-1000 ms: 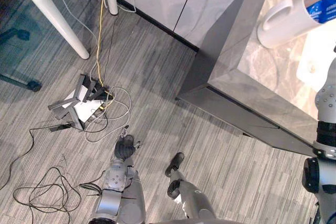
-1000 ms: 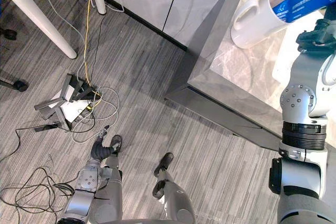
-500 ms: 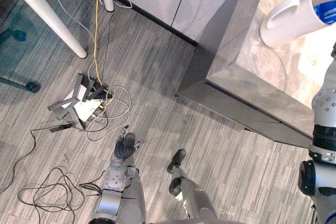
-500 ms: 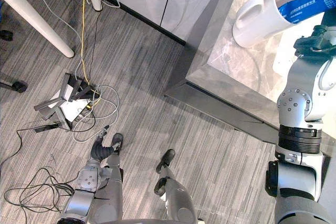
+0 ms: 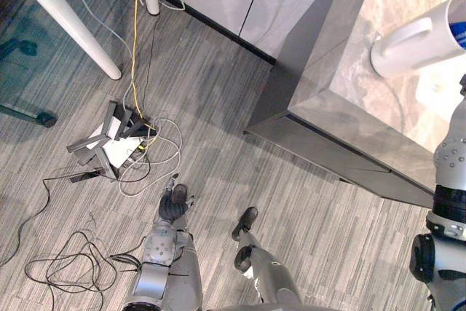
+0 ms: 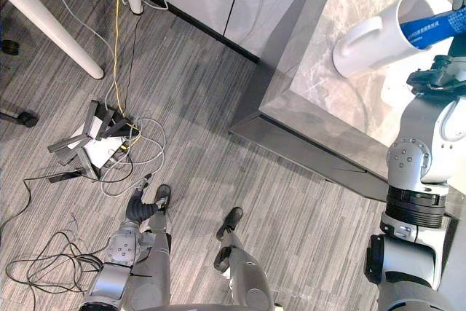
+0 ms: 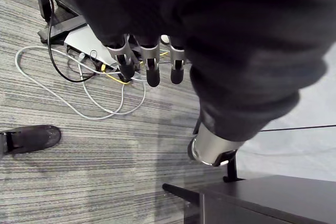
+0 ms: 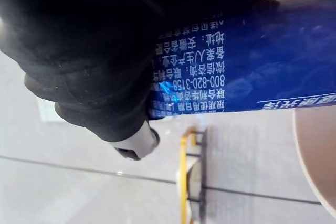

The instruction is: Organize washtable

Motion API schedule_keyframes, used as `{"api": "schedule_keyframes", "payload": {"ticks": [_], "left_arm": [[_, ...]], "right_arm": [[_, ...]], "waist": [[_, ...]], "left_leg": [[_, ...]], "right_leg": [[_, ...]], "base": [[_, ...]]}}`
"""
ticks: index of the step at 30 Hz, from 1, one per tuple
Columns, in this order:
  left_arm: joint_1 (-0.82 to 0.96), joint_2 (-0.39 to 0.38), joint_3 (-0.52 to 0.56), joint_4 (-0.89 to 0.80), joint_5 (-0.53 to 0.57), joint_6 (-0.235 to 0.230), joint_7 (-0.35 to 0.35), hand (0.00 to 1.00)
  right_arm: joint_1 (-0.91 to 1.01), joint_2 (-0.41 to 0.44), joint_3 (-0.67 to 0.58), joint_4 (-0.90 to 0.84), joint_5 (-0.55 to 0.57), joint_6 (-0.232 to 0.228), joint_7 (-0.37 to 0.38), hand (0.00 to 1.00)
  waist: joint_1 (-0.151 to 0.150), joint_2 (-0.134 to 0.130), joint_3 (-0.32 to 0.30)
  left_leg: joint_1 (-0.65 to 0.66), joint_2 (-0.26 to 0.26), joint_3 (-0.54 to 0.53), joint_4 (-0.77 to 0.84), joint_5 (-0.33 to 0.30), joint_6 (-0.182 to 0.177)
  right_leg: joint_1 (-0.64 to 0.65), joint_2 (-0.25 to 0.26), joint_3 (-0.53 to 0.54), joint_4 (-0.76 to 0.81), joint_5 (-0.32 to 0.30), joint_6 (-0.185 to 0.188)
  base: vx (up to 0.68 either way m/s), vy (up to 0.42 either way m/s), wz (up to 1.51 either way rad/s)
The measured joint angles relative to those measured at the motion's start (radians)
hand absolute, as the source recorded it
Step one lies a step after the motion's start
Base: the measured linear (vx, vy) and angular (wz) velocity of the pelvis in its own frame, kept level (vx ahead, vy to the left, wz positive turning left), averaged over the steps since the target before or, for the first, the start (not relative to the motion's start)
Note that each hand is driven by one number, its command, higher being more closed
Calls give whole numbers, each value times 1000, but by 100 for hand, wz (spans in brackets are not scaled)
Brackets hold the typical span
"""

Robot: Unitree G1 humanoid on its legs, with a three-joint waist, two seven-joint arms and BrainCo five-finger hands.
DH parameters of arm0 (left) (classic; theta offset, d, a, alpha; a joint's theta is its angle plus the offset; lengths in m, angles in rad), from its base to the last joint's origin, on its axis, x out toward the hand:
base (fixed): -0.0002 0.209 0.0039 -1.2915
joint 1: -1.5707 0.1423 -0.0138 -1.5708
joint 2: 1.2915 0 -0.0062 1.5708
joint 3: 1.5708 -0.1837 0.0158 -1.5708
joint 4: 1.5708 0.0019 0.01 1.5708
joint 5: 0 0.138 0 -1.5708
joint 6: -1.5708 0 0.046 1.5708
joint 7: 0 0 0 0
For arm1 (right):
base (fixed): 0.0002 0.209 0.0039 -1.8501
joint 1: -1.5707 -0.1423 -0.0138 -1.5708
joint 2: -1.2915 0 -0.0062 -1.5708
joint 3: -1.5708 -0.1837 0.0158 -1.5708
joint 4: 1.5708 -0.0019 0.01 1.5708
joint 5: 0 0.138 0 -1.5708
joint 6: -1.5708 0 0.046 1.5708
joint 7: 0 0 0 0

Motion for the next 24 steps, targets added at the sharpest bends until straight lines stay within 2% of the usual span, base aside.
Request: {"api": "schedule_keyframes", "payload": {"ticks": [7, 13, 14, 18, 24], "left_arm": [[-1, -2, -1, -3, 20, 0, 0, 0], [-6, -4, -1, -3, 21, 0, -1, 0], [-6, -4, -1, -3, 21, 0, -1, 0], [-6, -5, -2, -3, 21, 0, 0, 0], [-7, -5, -2, -3, 20, 0, 0, 0]], "right_arm": [[104, 0, -60, -30, -53, 27, 2, 100], [125, 2, -66, -34, -54, 40, 2, 100], [128, 2, -66, -34, -54, 40, 1, 0], [155, 8, -68, -34, -54, 40, -1, 0], [154, 13, -73, -39, -54, 40, -7, 0]], "waist": [[-1, 6, -4], [3, 28, -26], [2, 34, -32], [2, 43, -57], [4, 43, -60]], "left_leg": [[3, 7, 3, 1, 0, 0], [2, 8, 4, 1, 1, 1], [2, 8, 4, 1, 1, 1], [3, 11, 6, -1, 1, 1], [4, 16, 7, -3, 1, 1]], "right_leg": [[0, 3, 1, 0, 25, 1], [0, 4, 1, 0, 29, 2], [0, 5, 2, -1, 29, 2], [0, 8, 3, -2, 29, 2], [0, 12, 3, -3, 32, -2]], "base": [[-2, 3, -2], [0, 0, 0], [0, 0, 0], [0, 0, 0], [0, 0, 0]]}}
